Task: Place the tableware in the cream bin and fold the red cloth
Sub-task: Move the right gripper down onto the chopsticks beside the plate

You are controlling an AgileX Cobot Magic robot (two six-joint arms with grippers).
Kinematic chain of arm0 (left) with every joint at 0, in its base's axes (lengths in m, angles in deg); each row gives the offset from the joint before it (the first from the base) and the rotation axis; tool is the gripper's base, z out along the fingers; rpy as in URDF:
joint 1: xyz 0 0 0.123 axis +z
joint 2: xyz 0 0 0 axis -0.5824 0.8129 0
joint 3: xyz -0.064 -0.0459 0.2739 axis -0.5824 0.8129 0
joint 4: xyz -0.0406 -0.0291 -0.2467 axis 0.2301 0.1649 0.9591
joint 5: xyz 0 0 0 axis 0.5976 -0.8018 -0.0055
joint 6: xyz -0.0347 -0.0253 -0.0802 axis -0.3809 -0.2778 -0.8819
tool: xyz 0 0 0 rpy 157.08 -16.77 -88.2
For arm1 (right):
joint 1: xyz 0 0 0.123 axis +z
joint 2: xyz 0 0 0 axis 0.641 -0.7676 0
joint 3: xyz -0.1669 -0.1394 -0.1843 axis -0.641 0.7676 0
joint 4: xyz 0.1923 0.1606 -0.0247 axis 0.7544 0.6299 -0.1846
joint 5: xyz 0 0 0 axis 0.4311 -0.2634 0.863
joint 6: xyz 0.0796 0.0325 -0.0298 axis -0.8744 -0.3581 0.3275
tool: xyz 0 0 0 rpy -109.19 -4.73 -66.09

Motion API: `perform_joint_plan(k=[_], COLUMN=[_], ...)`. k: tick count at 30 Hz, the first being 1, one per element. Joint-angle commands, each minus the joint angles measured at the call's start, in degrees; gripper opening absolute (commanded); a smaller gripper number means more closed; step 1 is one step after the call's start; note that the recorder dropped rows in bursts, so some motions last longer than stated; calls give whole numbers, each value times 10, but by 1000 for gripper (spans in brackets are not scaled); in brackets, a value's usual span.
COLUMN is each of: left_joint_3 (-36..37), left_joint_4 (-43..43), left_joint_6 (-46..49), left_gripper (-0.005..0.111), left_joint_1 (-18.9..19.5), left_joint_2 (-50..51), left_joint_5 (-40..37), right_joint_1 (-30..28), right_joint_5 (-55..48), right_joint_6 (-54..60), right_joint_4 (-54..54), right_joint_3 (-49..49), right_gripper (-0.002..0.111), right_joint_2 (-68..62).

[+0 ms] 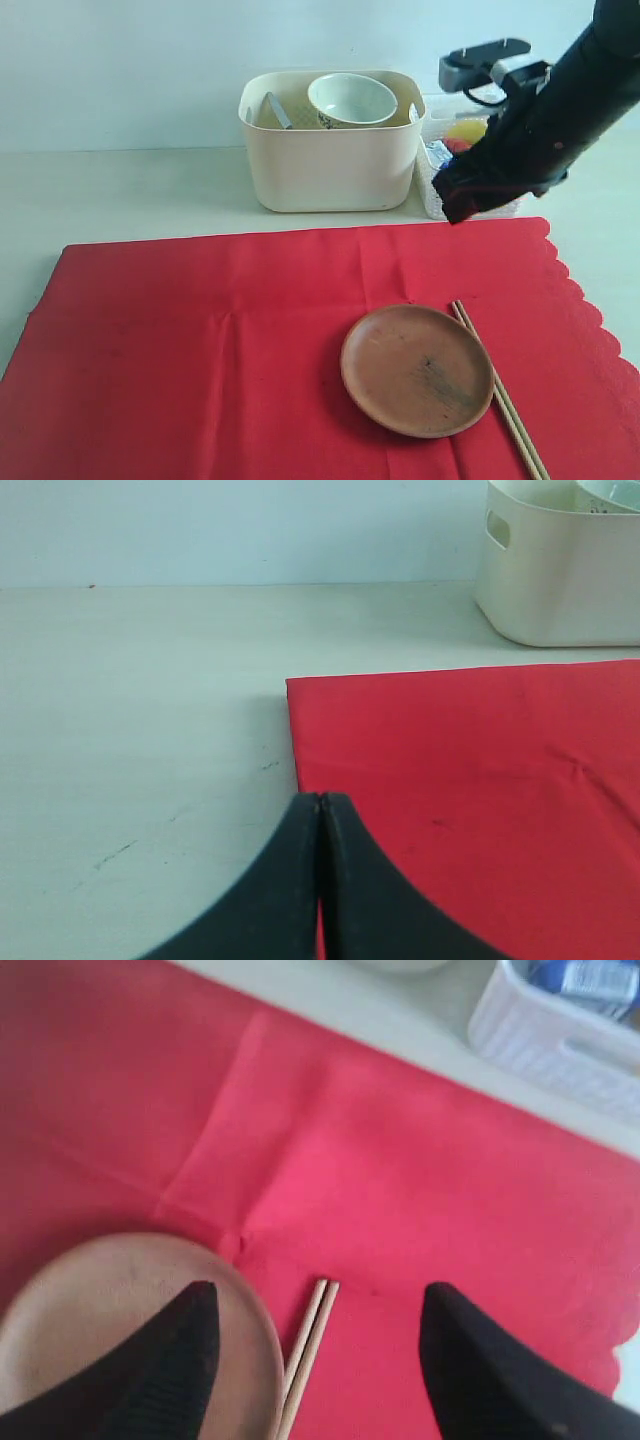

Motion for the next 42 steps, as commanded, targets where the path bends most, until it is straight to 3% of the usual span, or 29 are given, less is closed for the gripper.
perform_joint_plan(k=[1, 7, 18, 28, 36, 42], left_joint_3=[1, 1, 1, 1, 1, 1], left_joint_4=[2, 2, 2, 2, 2, 2], left_joint_6=[-1, -1, -1, -1, -1, -1], left_gripper=[0, 0, 0, 0, 0, 0], left_joint_1=[-4, -4, -4, -4, -4, -4], left_joint_2=[-3, -3, -3, -3, -3, -3], left_joint_5=[6, 6, 6, 6, 6, 6], right_joint_1=[-4, -4, -3, 1, 90, 101], right_joint_5=[2, -22, -155, -151, -109, -67], right_joint_6=[5, 5, 17, -44, -168, -179], right_joint_4=[7, -5, -28, -36, -168, -155], right_joint_3=[45, 67, 67, 92, 153, 187], right_gripper=[57, 57, 57, 53, 53, 53], right_joint_2=[4, -16, -93, -102, -76, -72])
